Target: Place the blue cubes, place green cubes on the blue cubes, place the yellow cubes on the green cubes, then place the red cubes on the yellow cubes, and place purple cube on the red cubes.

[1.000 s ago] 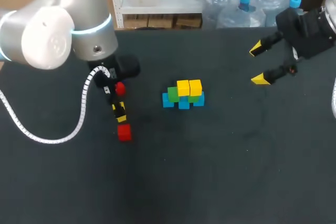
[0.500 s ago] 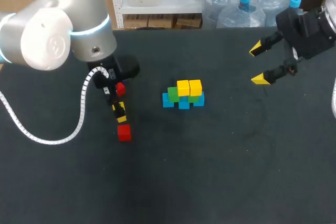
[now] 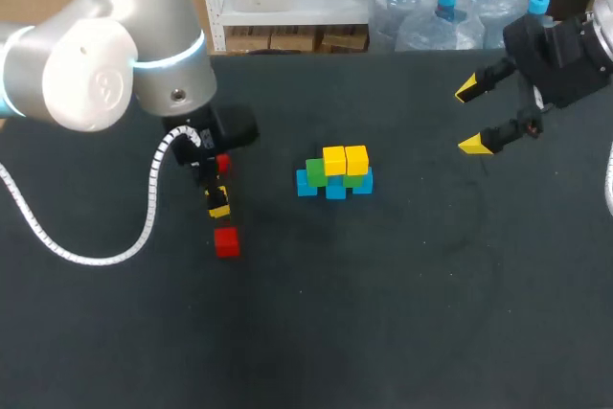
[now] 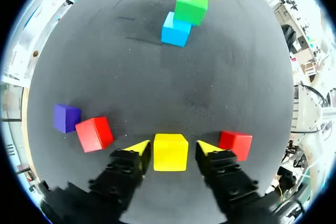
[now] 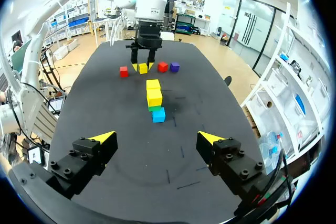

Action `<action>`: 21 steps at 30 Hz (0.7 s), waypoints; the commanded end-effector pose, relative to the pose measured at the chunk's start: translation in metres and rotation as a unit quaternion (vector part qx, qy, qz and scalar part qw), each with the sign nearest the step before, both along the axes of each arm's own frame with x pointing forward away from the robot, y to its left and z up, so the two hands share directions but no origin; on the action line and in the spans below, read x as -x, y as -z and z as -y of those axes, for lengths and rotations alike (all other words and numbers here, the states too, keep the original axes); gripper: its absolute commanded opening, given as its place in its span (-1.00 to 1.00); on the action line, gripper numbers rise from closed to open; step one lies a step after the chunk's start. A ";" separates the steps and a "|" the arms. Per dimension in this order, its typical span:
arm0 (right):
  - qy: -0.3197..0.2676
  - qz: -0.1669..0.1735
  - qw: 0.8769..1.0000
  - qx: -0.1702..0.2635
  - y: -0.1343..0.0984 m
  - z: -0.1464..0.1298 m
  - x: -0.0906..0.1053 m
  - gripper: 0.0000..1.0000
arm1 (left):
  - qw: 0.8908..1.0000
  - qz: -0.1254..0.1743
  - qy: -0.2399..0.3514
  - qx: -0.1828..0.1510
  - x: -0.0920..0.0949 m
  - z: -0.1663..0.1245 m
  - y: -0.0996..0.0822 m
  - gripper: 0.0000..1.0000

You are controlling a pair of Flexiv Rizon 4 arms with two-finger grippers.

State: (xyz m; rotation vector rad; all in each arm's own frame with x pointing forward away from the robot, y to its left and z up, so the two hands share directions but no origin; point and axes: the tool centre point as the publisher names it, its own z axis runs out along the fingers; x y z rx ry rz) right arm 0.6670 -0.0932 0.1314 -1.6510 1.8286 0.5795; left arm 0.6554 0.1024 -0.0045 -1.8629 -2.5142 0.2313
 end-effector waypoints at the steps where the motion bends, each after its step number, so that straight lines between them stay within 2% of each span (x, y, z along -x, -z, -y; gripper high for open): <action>1: 0.000 0.001 1.000 -0.001 0.000 0.000 0.000 1.00 | 1.000 0.005 0.005 0.002 0.001 0.003 -0.005 -1.00; 8: 0.000 0.001 1.000 -0.001 0.000 0.000 0.000 1.00 | 1.000 0.011 0.027 0.004 0.005 0.017 -0.020 -1.00; 16: 0.000 0.001 1.000 -0.001 0.000 0.000 0.000 1.00 | 0.999 0.003 0.033 0.002 0.006 0.014 -0.020 -1.00; 21: 0.000 0.001 1.000 -0.001 0.000 0.000 0.000 1.00 | 0.999 0.000 0.033 0.002 0.007 0.018 -0.007 -1.00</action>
